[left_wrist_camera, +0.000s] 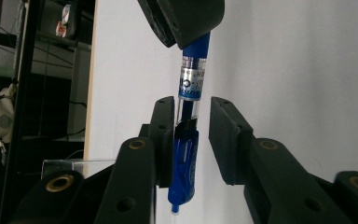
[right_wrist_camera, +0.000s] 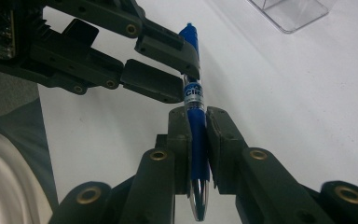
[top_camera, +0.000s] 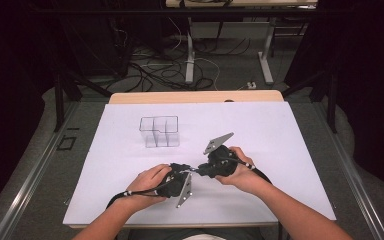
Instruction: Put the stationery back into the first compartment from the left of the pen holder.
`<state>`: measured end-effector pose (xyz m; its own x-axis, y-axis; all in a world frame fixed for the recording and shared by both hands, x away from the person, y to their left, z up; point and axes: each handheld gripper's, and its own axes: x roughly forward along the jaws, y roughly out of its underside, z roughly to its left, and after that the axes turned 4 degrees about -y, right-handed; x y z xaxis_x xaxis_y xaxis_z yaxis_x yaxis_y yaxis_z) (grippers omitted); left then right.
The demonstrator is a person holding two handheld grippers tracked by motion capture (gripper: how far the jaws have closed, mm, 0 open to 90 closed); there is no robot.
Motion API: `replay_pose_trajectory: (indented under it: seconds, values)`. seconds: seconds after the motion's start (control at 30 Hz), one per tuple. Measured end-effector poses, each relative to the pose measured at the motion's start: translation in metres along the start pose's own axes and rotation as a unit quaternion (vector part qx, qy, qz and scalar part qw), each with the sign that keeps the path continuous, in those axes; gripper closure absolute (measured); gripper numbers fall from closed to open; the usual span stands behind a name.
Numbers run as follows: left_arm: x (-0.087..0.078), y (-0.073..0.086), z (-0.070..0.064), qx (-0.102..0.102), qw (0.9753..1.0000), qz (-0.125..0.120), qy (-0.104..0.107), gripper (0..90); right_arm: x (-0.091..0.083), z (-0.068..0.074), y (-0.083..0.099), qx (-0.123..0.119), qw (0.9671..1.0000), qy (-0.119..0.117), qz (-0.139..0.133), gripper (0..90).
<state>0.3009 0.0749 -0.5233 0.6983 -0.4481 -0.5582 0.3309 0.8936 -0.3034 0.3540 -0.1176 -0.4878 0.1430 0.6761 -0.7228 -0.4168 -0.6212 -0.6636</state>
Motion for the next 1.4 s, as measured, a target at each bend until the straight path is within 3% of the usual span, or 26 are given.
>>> replay_pose_trajectory:
  seconds: [0.3,0.9,0.97,1.07,1.2,1.23,1.27,1.3,1.33,1.37,1.4]
  values:
    - [0.001,-0.001,-0.001,0.008,1.0000,-0.005,-0.001,78.3,0.003,0.001,0.000,0.002,1.0000,-0.004,0.002,80.4]
    - [-0.001,0.000,0.001,0.023,0.9997,0.004,-0.005,78.9,0.003,0.002,-0.001,-0.001,1.0000,0.003,-0.009,80.0]
    - [-0.001,0.001,0.000,0.008,0.9999,-0.003,-0.008,79.0,0.003,0.002,-0.001,-0.006,0.9998,0.003,-0.017,79.7]
    - [0.000,0.002,0.002,0.001,1.0000,-0.002,-0.009,79.0,0.001,0.004,-0.002,-0.009,0.9998,0.001,-0.017,73.4]
    - [-0.001,0.005,0.004,0.007,0.9998,0.017,-0.005,79.0,0.000,0.006,-0.002,-0.022,0.9994,0.011,-0.024,64.9]
    - [0.001,0.006,0.003,-0.007,0.9999,0.007,-0.005,79.0,0.000,0.005,-0.001,-0.027,0.9992,0.013,-0.028,61.6]
    - [-0.001,0.006,0.007,0.013,0.9997,0.022,-0.004,79.0,0.000,0.004,-0.001,-0.033,0.9989,0.013,-0.030,57.7]
    - [0.001,0.007,0.005,-0.011,0.9999,0.010,-0.004,79.0,-0.001,0.004,-0.001,-0.037,0.9987,0.016,-0.030,53.8]
    - [-0.001,0.007,0.009,0.007,0.9997,0.022,-0.005,79.0,-0.001,0.004,0.000,-0.038,0.9986,0.019,-0.031,50.9]
    - [0.000,0.009,0.007,-0.015,0.9998,0.011,-0.005,79.0,-0.002,0.003,0.001,-0.041,0.9983,0.022,-0.034,49.2]
    - [0.000,0.010,0.009,-0.021,0.9997,0.010,-0.004,79.0,-0.003,0.003,0.002,-0.041,0.9981,0.028,-0.036,46.7]
